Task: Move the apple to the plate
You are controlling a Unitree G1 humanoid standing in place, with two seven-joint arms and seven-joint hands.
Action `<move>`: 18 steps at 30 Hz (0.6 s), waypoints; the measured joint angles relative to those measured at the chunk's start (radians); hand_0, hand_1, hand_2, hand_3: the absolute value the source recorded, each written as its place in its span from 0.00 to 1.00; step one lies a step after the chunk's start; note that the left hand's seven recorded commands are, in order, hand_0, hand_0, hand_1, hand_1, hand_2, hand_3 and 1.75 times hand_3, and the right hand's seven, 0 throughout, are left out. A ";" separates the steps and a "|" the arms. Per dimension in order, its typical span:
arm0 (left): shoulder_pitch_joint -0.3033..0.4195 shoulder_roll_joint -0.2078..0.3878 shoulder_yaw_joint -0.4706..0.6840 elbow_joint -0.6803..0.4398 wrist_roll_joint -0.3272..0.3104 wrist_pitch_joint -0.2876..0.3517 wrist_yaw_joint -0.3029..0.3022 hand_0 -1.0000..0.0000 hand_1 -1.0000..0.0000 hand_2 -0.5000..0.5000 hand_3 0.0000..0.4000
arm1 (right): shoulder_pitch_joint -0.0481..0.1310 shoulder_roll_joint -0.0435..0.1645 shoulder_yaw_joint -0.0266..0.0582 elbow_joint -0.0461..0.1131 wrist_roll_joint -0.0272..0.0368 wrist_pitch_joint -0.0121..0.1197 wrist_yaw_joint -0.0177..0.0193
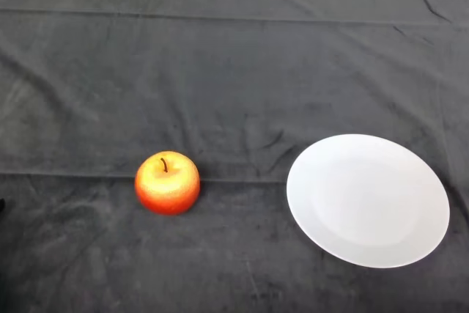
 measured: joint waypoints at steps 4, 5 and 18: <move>0.000 0.000 0.002 0.000 0.000 -0.004 0.000 1.00 1.00 0.50 0.00 | 0.000 0.000 0.0001 0.000 0.0000 0.000 0.0000; 0.000 0.000 0.002 0.000 0.000 -0.004 0.000 1.00 1.00 0.50 0.00 | 0.000 0.000 0.0001 0.000 0.0000 0.000 0.0000; -0.004 0.000 0.003 0.000 0.000 -0.047 -0.020 1.00 1.00 0.50 0.00 | 0.000 0.000 0.0000 0.000 0.0000 0.000 0.0000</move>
